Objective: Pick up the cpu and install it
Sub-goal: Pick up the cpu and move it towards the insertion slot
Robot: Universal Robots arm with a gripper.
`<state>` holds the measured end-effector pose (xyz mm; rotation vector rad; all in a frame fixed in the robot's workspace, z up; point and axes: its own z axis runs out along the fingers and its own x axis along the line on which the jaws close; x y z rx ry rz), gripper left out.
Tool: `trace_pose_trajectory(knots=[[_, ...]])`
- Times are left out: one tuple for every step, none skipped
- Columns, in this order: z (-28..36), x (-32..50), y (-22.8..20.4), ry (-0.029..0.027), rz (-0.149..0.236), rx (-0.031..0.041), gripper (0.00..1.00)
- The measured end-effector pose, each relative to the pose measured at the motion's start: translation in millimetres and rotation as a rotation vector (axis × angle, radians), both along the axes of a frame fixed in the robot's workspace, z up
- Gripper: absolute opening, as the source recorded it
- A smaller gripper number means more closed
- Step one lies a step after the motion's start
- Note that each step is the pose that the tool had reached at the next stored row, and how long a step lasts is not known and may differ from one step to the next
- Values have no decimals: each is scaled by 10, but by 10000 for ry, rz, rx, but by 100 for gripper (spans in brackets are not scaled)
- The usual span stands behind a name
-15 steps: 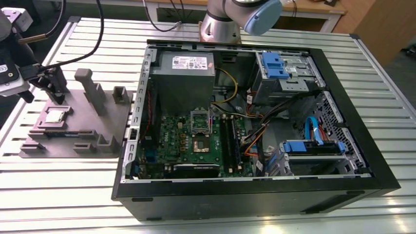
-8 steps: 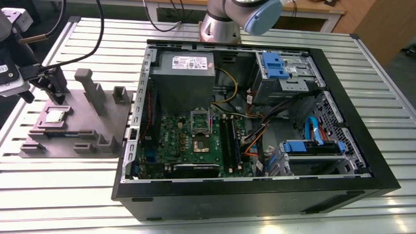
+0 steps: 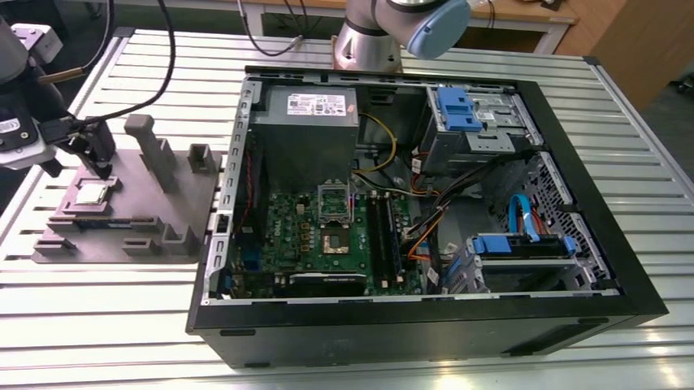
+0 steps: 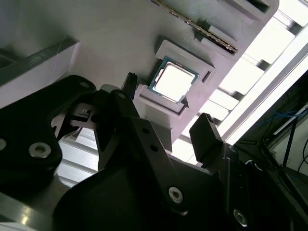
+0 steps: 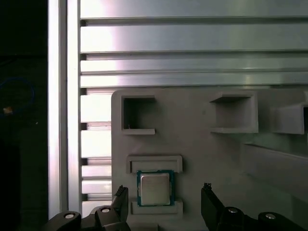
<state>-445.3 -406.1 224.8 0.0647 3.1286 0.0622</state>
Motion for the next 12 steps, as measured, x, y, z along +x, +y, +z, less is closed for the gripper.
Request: trace_pose_trajectory(knots=[[-18,0,0,0,-28,-1,71],[-36,0,0,0,-31,-1,71],[-54,0,0,0,-32,-1,71],[-71,0,0,1,-33,-1,71],[-90,-1,0,0,-34,-1,71],[-107,-3,0,0,-34,0,71],[-114,-4,0,0,-33,0,71],[-114,-4,0,2,-33,-2,71],[-114,-4,0,2,-33,-1,71],[-114,-4,0,2,-32,-1,71],[-116,-4,0,1,-33,0,71],[-124,-5,-1,-5,-32,2,71]])
